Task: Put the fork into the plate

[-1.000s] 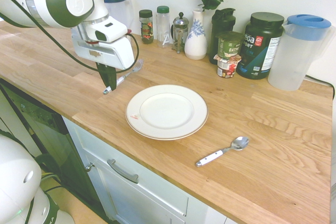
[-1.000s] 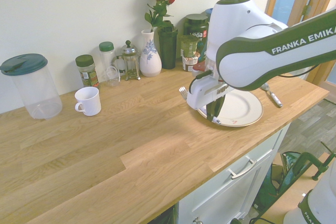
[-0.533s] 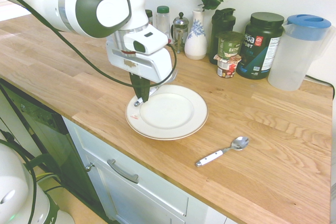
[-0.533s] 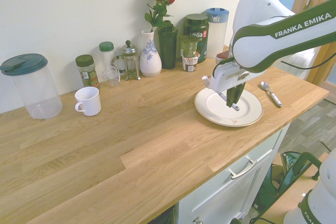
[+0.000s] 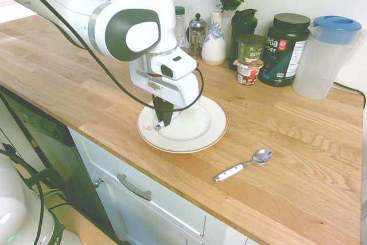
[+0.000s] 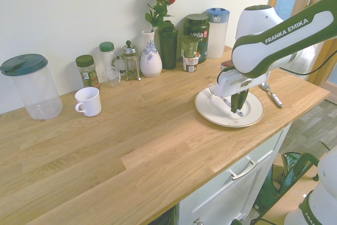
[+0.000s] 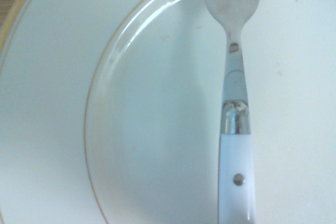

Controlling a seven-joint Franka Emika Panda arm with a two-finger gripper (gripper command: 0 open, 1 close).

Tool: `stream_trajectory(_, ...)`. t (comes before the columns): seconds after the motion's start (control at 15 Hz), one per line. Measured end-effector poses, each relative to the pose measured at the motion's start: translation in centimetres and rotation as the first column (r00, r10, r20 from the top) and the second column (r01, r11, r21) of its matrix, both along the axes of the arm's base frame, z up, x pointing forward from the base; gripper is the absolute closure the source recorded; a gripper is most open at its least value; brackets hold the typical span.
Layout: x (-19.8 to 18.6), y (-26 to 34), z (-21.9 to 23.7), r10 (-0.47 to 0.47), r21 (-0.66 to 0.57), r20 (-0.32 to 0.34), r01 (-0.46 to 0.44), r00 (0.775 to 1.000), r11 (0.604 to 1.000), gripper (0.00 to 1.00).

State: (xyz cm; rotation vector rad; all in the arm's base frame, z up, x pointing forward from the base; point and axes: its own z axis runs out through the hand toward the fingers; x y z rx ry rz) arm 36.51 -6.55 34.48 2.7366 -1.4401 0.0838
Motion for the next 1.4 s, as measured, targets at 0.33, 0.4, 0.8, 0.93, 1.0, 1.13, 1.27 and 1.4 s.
stream_trajectory(0.33, 0.3, -0.4, -0.3, -0.017, 0.013, 0.006, 0.017, 1.000, 1.000, 0.00)
stream_trajectory(0.4, 0.3, -0.4, -0.3, -0.019, 0.014, 0.006, 0.018, 1.000, 1.000, 0.00)
stream_trajectory(0.8, 0.4, -0.1, -0.5, -0.013, 0.019, 0.011, 0.013, 1.000, 1.000, 0.00)
stream_trajectory(0.93, 0.6, 0.3, -0.4, -0.005, 0.019, 0.021, 0.004, 1.000, 1.000, 0.00)
stream_trajectory(1.0, 0.7, 0.4, -0.3, -0.001, 0.018, 0.025, 0.000, 1.000, 1.000, 0.00)
stream_trajectory(1.13, 0.9, 0.5, 0.0, 0.003, 0.017, 0.035, -0.003, 0.999, 1.000, 0.00)
stream_trajectory(1.27, 1.0, 0.5, 0.9, 0.004, 0.011, 0.059, -0.004, 0.998, 1.000, 0.00)
stream_trajectory(1.4, 1.1, 0.5, 2.4, 0.003, 0.005, 0.097, -0.003, 0.995, 1.000, 0.00)
